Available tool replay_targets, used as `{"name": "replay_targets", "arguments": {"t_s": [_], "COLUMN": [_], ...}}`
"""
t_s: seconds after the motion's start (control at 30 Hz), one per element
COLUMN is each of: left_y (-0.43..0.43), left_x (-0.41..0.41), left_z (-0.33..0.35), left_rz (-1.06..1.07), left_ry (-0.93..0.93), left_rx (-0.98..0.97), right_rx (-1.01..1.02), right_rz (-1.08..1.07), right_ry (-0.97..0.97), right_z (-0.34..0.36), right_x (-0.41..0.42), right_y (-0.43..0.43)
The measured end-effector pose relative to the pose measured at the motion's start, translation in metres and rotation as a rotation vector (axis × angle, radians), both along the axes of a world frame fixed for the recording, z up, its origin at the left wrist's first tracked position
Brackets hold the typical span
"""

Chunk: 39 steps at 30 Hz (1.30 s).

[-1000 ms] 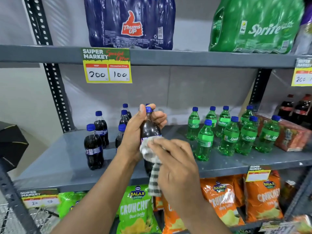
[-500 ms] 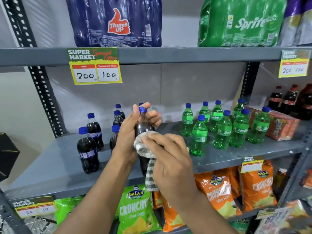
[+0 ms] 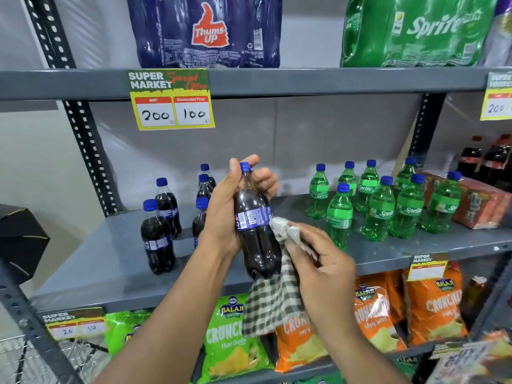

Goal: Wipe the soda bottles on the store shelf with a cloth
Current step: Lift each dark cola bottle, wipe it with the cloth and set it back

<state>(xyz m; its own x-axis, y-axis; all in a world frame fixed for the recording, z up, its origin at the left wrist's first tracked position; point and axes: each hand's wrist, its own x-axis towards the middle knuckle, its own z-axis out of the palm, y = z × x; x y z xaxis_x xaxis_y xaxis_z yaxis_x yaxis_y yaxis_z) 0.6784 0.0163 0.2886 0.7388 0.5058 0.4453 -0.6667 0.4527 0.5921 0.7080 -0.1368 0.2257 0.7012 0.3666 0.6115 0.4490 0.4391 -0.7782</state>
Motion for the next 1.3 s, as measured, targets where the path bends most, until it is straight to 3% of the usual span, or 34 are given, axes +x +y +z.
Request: {"name": "replay_targets", "arguments": {"t_s": [0.13,0.4,0.63,0.77,0.87,1.03,1.13,1.3], "left_y": [0.006,-0.006,-0.012,-0.016,-0.011,-0.003,0.004,0.015], "left_x": [-0.002,0.001,0.0,0.003,0.0,-0.002,0.007,0.028], "left_z": [0.001,-0.003,-0.004,-0.004,-0.002,-0.003,-0.005,-0.014], "left_rz": [0.028,0.003,-0.05,-0.036,-0.016,0.073,0.269,0.449], "left_ry": [0.017,0.023,0.026,0.045,0.034,0.086,0.232,0.453], "left_rx": [0.021,-0.002,-0.011,0.066,0.077,0.149,0.345,0.663], "right_rx": [-0.098,-0.059,-0.055,-0.015,-0.1,-0.15,-0.112,-0.093], "right_rz": [0.051,0.068,0.21,0.235,0.198,0.078,0.003,-0.068], "right_ry": [0.255,0.169,0.456,0.416,0.378,0.181,0.046,-0.011], "right_z": [-0.029,-0.006,-0.015,-0.004,-0.024,-0.028,-0.01,-0.009], "right_x": [-0.01,-0.002,0.003,0.012,0.003,0.003,0.014,0.03], "right_y": [-0.012,-0.009,-0.006,0.0,-0.01,-0.024,-0.028,-0.041]}}
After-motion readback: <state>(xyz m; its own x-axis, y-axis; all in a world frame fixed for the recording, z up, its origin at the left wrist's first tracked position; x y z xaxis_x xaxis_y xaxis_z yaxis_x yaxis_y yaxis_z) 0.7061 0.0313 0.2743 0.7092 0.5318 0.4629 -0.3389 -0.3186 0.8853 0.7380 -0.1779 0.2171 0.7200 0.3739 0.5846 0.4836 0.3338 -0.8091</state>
